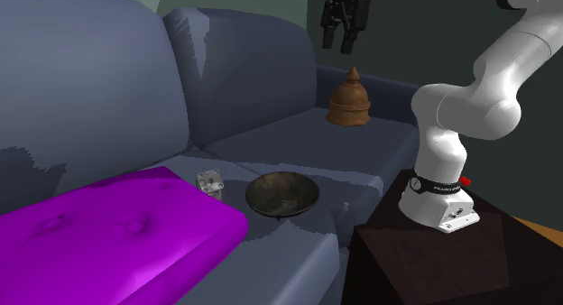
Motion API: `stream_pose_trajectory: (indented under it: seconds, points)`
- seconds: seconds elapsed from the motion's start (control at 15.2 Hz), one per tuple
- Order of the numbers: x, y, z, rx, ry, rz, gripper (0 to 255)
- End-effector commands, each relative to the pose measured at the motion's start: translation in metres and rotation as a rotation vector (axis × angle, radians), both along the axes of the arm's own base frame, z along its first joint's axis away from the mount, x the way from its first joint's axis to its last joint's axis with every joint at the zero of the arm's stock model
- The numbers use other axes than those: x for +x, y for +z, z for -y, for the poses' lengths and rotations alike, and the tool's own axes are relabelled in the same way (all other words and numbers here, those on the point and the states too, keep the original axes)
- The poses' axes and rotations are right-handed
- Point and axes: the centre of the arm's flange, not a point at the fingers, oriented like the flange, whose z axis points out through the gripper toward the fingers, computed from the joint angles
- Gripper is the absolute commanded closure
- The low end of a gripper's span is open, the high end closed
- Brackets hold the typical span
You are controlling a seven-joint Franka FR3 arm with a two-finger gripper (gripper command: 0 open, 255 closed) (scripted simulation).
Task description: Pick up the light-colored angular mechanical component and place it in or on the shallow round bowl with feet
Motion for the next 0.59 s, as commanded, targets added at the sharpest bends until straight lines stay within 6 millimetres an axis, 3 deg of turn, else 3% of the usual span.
stream_pose_trajectory:
  seconds: [0.0, 0.53]
  points:
    - [0.000, 0.000, 0.000, 0.000, 0.000, 0.000, 0]
    - [0.072, -0.075, -0.036, -0.106, -0.008, 0.019, 0]
